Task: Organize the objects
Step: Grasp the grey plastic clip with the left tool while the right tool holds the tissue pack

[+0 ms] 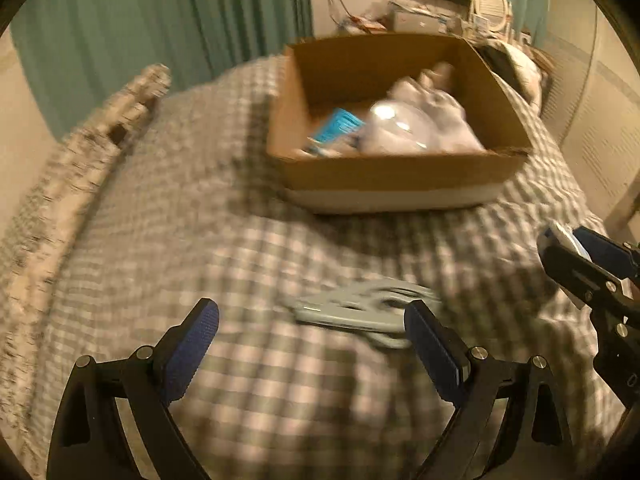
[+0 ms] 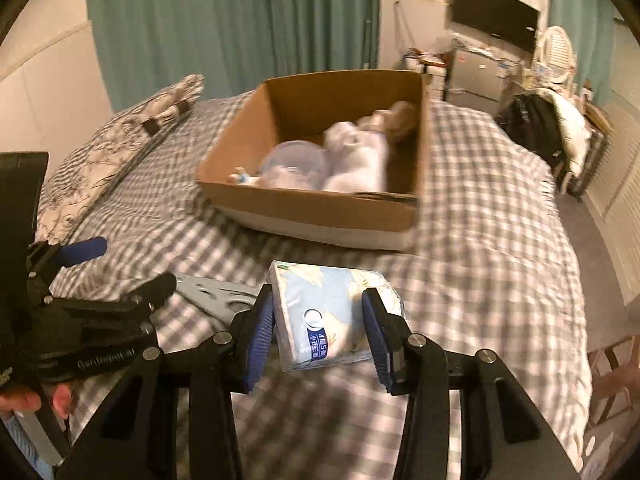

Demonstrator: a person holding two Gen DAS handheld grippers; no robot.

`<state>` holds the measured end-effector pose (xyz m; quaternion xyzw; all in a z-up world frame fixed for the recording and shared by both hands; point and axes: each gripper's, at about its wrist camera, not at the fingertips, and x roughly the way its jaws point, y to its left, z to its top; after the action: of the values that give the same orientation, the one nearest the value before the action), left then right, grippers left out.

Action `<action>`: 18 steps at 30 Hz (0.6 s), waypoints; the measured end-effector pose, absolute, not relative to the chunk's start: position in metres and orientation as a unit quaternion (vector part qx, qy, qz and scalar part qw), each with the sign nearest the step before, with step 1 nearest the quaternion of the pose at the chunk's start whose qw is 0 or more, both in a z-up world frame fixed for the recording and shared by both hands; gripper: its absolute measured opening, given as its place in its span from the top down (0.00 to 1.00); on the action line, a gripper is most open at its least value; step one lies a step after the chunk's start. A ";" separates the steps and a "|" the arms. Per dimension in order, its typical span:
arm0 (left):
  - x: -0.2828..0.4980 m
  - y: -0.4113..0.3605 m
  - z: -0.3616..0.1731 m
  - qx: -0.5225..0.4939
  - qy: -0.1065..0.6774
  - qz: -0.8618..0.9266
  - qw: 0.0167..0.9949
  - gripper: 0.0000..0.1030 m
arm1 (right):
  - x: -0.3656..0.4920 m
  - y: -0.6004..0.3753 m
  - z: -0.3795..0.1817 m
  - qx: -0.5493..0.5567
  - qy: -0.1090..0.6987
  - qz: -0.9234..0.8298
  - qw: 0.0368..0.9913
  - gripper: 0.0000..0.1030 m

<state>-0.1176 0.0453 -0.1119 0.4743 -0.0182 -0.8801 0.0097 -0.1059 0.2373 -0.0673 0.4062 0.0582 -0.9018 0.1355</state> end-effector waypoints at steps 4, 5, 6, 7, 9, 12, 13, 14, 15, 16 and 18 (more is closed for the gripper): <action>-0.127 0.064 -0.141 0.524 0.016 -0.852 -0.001 0.10 | -0.106 0.255 -0.066 0.402 0.045 -0.906 0.126 0.58; -0.129 0.067 -0.147 0.528 0.018 -0.849 0.006 0.10 | -0.106 0.257 -0.066 0.402 0.043 -0.906 0.127 0.58; -0.131 0.068 -0.150 0.529 0.018 -0.848 0.016 0.10 | -0.106 0.260 -0.066 0.401 0.041 -0.906 0.129 0.58; -0.133 0.068 -0.152 0.529 0.022 -0.848 0.019 0.10 | -0.107 0.262 -0.066 0.400 0.038 -0.906 0.133 0.58; -0.138 0.068 -0.153 0.529 0.042 -0.847 0.028 0.10 | -0.107 0.264 -0.068 0.401 0.032 -0.905 0.137 0.58; -0.149 0.071 -0.159 0.530 0.048 -0.846 0.038 0.10 | -0.111 0.266 -0.074 0.405 0.023 -0.903 0.140 0.58; -0.153 0.072 -0.161 0.529 0.049 -0.846 0.042 0.10 | -0.111 0.267 -0.075 0.406 0.020 -0.903 0.142 0.58; -0.158 0.073 -0.163 0.530 0.054 -0.845 0.045 0.10 | -0.111 0.269 -0.076 0.405 0.017 -0.903 0.143 0.58; -0.163 0.074 -0.165 0.528 0.062 -0.845 0.048 0.09 | -0.111 0.270 -0.077 0.405 0.015 -0.903 0.143 0.58; -0.168 0.076 -0.167 0.528 0.065 -0.846 0.049 0.09 | -0.111 0.272 -0.077 0.405 0.013 -0.903 0.143 0.58; -0.178 0.078 -0.174 0.529 0.069 -0.845 0.044 0.09 | -0.111 0.275 -0.077 0.405 0.009 -0.903 0.141 0.58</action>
<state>-0.1779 0.0776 -0.1737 0.5289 0.0695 -0.8447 0.0437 -0.1112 0.2753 -0.0770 0.4050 0.0087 -0.9033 0.1414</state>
